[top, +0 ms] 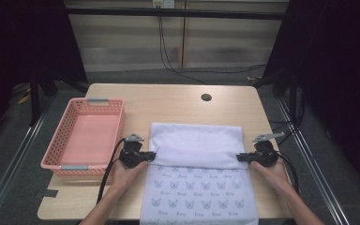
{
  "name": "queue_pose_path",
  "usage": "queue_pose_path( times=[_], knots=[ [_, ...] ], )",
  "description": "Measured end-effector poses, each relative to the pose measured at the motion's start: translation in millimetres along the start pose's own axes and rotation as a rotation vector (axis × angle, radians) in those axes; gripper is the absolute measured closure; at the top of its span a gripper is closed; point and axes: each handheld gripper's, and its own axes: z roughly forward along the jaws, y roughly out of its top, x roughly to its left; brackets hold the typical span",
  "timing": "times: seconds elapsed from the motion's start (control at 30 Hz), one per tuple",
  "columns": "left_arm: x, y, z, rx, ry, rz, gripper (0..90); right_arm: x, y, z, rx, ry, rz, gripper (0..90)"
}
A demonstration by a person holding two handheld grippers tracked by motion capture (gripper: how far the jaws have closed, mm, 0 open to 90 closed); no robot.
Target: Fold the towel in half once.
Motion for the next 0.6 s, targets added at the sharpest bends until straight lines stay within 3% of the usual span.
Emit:
queue_pose_path(
  times=[0.1, 0.2, 0.33, 0.6],
  knots=[
    [7.1, 10.7, 6.1, 0.010, 0.027, 0.007, 87.2, -5.9, 7.8, 5.7, -0.010, -0.018, -0.011, 87.7],
    [12.7, 20.0, 11.6, 0.019, 0.040, 0.014, 87.2, -18.1, 14.4, 11.1, -0.030, -0.008, 0.018, 87.7],
    [19.8, 30.9, 17.9, 0.023, 0.078, 0.004, 87.2, -23.8, 30.6, 21.3, -0.023, -0.054, -0.011, 87.7],
    [33.0, 51.7, 32.2, 0.019, 0.144, 0.012, 87.3, -37.4, 55.9, 41.3, -0.046, -0.112, -0.002, 87.8]
  ],
)
